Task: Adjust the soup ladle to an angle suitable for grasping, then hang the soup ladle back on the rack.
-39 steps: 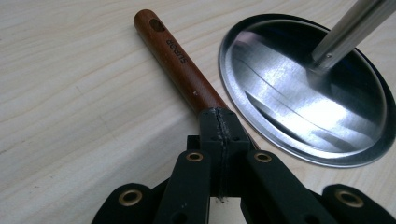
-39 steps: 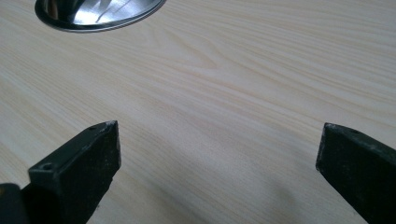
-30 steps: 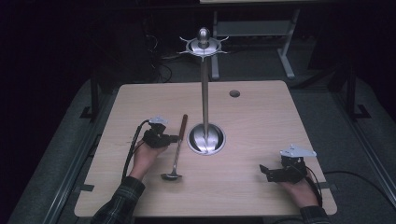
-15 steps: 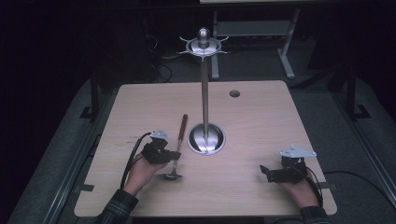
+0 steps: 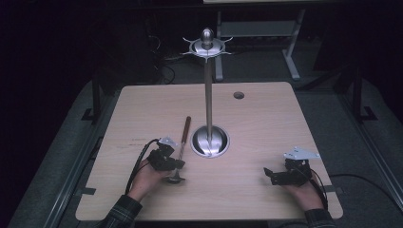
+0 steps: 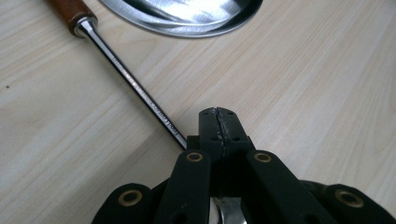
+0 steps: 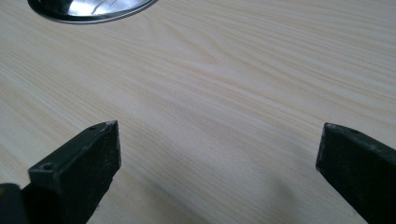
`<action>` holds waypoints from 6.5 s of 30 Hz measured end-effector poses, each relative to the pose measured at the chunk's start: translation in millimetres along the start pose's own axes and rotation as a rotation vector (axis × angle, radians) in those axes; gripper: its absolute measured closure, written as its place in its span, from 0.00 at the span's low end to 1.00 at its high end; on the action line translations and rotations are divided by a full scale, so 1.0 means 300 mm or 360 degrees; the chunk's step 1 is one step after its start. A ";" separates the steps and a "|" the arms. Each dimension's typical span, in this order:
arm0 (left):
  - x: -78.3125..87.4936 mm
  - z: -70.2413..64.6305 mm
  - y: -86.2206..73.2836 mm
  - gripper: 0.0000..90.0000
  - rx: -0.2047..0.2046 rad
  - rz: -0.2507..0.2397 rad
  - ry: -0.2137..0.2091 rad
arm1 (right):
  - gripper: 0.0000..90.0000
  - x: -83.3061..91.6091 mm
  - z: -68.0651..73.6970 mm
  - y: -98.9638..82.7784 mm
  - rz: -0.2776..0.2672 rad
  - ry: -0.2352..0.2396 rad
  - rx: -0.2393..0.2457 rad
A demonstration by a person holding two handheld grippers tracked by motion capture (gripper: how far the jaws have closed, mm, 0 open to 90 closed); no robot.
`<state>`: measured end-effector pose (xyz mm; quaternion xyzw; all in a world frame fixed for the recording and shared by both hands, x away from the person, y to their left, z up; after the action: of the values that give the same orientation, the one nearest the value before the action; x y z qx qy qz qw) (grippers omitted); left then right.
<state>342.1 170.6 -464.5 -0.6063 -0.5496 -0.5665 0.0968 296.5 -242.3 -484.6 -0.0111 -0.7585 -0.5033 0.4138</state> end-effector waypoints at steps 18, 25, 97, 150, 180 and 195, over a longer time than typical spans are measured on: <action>0.048 0.050 -0.009 1.00 0.0001 0.0056 0.0132 | 0.00 -0.005 -0.004 -0.003 0.0020 0.0006 0.0010; 0.065 0.075 -0.014 1.00 0.0004 0.0071 0.0190 | 0.00 -0.007 -0.004 -0.002 0.0020 0.0008 0.0013; 0.122 0.243 0.270 0.56 0.0070 0.0039 0.0277 | 0.00 -0.005 -0.011 -0.009 0.0000 0.0045 -0.0028; -0.076 0.259 0.337 0.78 0.0104 0.0278 0.0427 | 0.00 -0.007 -0.013 -0.012 0.0013 0.0027 -0.0018; 0.121 0.221 0.355 0.82 0.0084 -0.0078 0.0213 | 0.00 -0.007 -0.012 -0.013 0.0000 0.0020 -0.0014; 0.257 0.159 0.343 0.82 -0.0025 -0.0285 0.0176 | 0.00 -0.004 -0.016 -0.015 -0.0016 0.0001 -0.0025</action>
<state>430.8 210.0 -367.4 -0.5233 -0.5909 -0.6099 0.0711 298.4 -247.6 -488.0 -0.0103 -0.7544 -0.5114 0.4114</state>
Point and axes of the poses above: each handheld gripper's, and its own axes: x roughly backward along the jaws, y roughly out of its top, z roughly to its left, the point moved 2 cm from there along -x, roughly forward along the jaws, and after that the axes turned 13 degrees about x, right-handed, at the moved point
